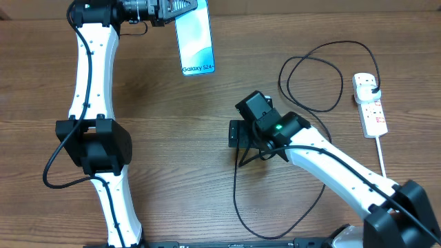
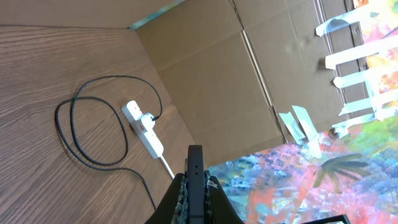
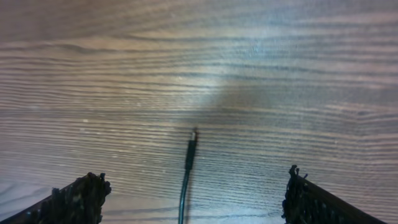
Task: Plug charger to phone and switch on socket
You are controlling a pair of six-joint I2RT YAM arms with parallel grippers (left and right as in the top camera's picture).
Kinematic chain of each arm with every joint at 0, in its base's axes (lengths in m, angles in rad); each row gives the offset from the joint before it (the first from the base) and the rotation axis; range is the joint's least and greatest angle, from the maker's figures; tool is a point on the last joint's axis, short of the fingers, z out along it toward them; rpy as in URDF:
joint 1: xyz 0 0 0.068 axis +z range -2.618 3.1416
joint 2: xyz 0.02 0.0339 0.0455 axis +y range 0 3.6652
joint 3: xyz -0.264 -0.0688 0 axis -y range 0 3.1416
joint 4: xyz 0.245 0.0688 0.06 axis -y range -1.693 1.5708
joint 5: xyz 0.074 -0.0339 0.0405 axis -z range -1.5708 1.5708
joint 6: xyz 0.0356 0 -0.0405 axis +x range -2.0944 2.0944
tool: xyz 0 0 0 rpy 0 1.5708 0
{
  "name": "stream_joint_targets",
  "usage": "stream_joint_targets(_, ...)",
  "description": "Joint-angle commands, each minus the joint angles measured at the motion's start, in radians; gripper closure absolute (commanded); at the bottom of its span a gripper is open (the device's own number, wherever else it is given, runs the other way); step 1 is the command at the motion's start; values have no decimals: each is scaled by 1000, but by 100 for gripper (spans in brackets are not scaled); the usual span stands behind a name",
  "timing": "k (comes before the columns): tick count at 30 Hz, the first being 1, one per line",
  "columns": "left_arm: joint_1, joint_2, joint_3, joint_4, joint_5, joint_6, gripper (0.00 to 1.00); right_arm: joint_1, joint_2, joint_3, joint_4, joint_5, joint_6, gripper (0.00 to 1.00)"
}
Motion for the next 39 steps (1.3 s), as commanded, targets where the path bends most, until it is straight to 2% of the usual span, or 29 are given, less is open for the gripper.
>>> stream_joint_targets(1,3,-25,1,4,49,18,96,16,71,1,0,24,35,8)
stream_joint_targets(11,3,-25,1,4,48,19,96,28,150,1,14,-1,47,10)
stream_joint_targets(18,3,-25,1,4,47,19,96,28,190,1,23,-36,47,14)
stream_joint_targets(23,3,-25,1,4,33,19,96,28,197,1,30,-35,46,25)
stream_joint_targets(35,3,-25,1,4,26,19,96,29,239,1,31,-32,38,26)
stream_joint_targets(39,3,-25,1,4,26,19,96,29,249,1,44,-32,35,30)
